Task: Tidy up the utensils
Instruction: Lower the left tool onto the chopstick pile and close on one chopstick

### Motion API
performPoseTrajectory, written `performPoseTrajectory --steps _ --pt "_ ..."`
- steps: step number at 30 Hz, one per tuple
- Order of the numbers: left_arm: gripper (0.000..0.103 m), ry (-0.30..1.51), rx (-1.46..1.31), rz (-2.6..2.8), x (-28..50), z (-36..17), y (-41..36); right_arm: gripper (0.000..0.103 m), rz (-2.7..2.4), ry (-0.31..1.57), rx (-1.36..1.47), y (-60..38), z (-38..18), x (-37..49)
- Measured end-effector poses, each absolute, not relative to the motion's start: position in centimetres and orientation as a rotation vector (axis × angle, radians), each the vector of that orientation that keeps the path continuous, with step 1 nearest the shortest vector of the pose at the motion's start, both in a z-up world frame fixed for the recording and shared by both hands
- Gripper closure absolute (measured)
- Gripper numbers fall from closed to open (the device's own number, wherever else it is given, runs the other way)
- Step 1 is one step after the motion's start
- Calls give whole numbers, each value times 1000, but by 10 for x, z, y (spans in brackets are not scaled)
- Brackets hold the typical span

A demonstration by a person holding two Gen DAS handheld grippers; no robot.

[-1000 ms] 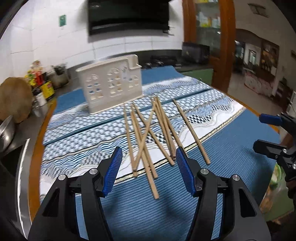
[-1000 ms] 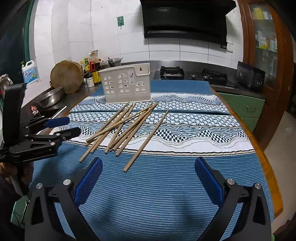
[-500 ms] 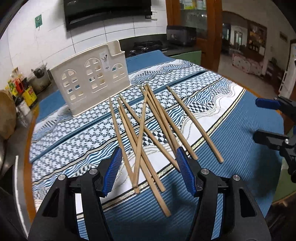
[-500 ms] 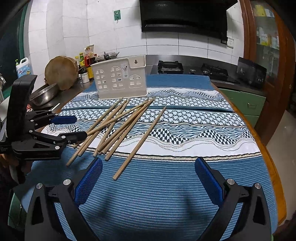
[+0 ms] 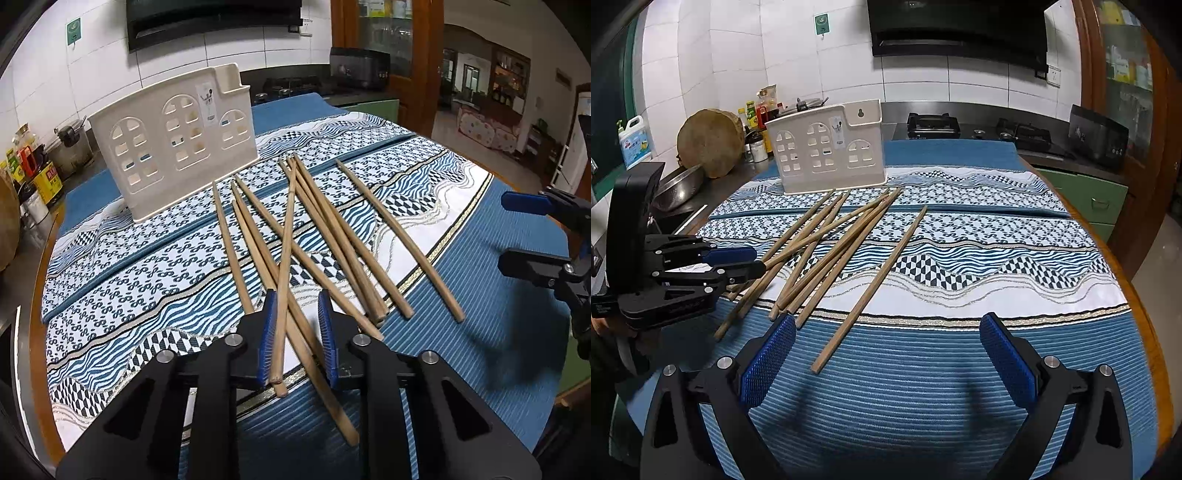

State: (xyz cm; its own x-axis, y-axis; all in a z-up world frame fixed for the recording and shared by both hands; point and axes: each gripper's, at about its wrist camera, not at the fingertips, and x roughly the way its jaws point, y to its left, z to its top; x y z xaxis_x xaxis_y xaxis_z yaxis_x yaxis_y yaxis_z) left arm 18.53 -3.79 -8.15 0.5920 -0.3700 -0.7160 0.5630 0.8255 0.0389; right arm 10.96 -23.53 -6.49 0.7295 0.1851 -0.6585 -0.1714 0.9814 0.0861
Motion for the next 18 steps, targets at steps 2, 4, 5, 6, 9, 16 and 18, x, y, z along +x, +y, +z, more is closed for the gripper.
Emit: performPoseTrajectory --steps 2,4,5,6,9,16,18 --pt "81 764 284 -554 186 -83 -38 7 199 735 21 -233 -67 111" --pt "82 769 288 -551 188 -85 -37 7 202 741 20 -230 -69 113" --pt "81 774 284 -555 189 -86 -36 7 202 743 19 -229 -70 113" --pt "82 777 282 -555 190 -87 -35 7 202 744 19 -228 -70 113" --pt "85 793 272 -563 194 -91 -35 7 203 751 23 -227 -72 115" --pt "94 814 229 -601 199 -94 -31 7 205 765 28 -224 -75 117" --pt "96 815 226 -603 200 -94 -31 7 206 770 32 -223 -76 118"
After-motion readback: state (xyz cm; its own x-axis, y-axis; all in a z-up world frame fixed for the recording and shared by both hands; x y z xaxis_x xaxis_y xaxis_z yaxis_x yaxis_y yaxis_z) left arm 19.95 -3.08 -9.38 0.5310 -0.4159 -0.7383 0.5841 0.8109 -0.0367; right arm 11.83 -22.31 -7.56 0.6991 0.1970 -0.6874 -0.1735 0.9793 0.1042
